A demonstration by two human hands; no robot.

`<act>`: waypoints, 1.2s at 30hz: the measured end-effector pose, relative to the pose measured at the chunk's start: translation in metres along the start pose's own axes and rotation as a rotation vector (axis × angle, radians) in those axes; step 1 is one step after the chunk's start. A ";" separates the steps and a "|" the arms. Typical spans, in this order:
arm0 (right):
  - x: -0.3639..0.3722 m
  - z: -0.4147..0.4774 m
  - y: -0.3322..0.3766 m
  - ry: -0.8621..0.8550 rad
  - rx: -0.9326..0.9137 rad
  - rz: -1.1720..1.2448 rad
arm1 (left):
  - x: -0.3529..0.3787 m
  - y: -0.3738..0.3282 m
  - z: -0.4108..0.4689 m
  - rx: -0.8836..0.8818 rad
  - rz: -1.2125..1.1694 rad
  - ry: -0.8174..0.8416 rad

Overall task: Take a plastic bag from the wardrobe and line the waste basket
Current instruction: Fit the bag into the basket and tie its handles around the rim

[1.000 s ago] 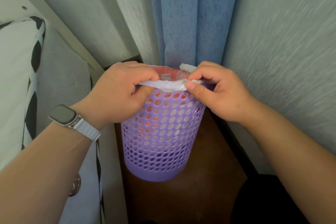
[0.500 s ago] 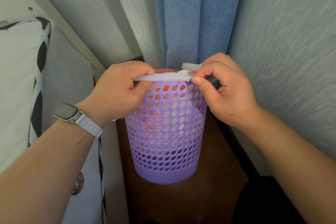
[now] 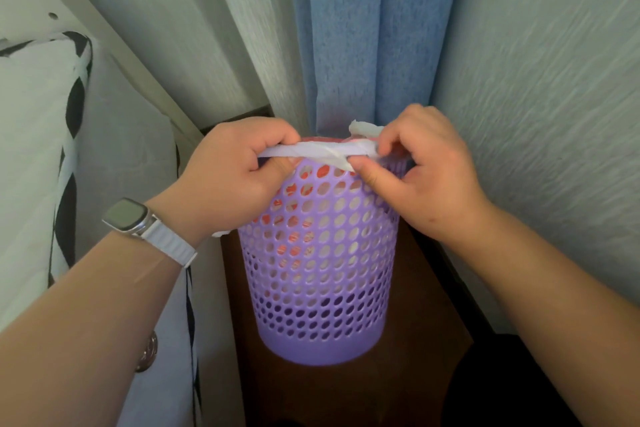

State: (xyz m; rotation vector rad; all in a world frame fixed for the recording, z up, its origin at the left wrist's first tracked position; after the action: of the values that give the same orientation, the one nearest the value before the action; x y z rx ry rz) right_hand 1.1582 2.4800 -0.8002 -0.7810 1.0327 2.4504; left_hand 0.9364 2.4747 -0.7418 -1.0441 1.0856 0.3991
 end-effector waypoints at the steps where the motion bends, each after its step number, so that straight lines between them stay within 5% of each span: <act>1: -0.001 0.001 0.000 0.005 0.015 0.013 | 0.000 -0.001 0.000 0.013 0.000 0.007; 10: 0.008 -0.007 0.002 0.052 0.038 -0.037 | 0.000 -0.009 0.000 0.046 -0.024 0.060; 17: 0.010 -0.006 0.012 0.012 0.043 -0.052 | 0.008 -0.026 0.008 0.150 0.274 0.023; 25: 0.001 -0.002 0.002 0.170 0.005 -0.036 | 0.013 -0.016 0.004 0.096 0.226 0.068; 36: 0.000 -0.001 -0.004 -0.100 0.191 -0.049 | 0.010 -0.016 0.003 -0.046 0.134 -0.167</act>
State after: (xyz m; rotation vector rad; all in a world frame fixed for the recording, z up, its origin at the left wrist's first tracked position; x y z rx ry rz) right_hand 1.1607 2.4816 -0.8031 -0.6090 1.1734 2.2836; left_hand 0.9539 2.4668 -0.7419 -0.9636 1.0033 0.6110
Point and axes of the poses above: each hand's wrist, its own z-axis towards the middle knuckle, its own x-axis out of the palm, y = z × x, the point moved 1 cm from there along z, towards the middle knuckle, and after that the axes turned 14 degrees about y, right-handed, at the moved point
